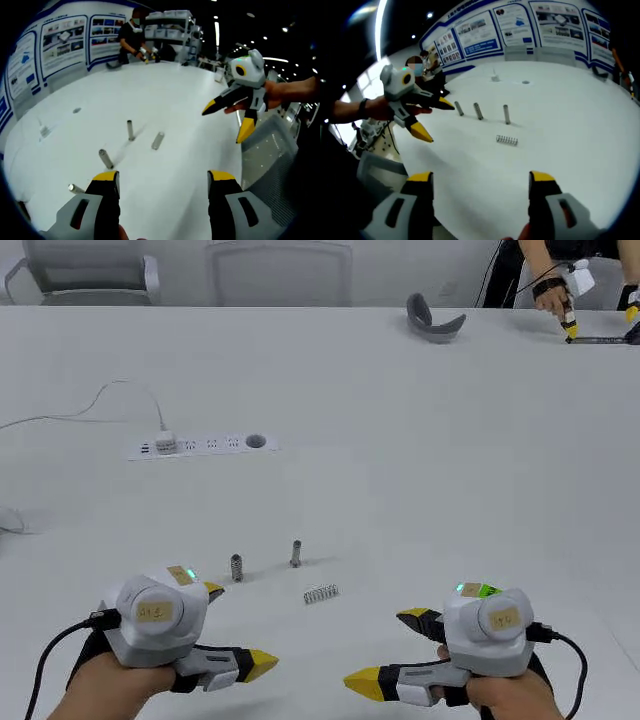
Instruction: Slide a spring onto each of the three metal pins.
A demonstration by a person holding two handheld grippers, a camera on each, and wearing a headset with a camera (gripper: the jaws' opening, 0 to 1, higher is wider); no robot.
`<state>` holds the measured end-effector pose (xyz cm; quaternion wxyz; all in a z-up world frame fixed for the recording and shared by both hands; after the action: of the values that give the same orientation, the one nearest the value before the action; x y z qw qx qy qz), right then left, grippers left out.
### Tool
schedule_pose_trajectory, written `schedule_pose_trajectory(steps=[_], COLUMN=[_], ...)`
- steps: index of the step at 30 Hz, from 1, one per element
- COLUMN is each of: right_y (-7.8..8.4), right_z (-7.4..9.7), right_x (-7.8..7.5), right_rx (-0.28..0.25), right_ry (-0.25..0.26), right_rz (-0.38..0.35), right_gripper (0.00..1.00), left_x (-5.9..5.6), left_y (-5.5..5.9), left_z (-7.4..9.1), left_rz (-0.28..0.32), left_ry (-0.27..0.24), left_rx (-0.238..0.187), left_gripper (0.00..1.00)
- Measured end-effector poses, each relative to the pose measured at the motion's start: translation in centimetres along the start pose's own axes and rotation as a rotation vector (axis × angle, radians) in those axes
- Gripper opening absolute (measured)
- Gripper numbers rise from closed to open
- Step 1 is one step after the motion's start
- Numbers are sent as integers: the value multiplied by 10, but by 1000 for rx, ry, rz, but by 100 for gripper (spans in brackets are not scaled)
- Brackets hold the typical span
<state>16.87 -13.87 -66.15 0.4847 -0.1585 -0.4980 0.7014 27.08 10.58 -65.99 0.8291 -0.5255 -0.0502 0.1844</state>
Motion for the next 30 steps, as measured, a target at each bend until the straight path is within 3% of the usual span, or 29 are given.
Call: schedule_pose_trajectory(steps=[15, 22, 30], right_y=[-3, 1, 3], right_z=[9, 11, 10], right_x=[-2, 0, 2], right_rx=[-22, -22, -19], right_ry=[13, 12, 6], right_rz=[-12, -25, -31], right_gripper=[80, 80, 80], left_x=[-3, -3, 6], left_y=[-7, -5, 0], left_z=[-47, -64, -82], left_rz=[-48, -29, 16], left_ry=[93, 96, 78], left_rx=[28, 26, 23], left_gripper=[70, 68, 63])
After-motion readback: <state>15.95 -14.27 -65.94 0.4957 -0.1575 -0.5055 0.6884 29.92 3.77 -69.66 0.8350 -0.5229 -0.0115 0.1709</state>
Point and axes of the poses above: the centre of the closed fingertips' face, and the gripper's own axes: z roughly backward along the fingers, x roughly to its left, y roughly out of its underside, the point moved 10 cm from there along z, roughly backward along the fingers, and after that the axes turned 13 degrees about -x, right-handed, at the moved point
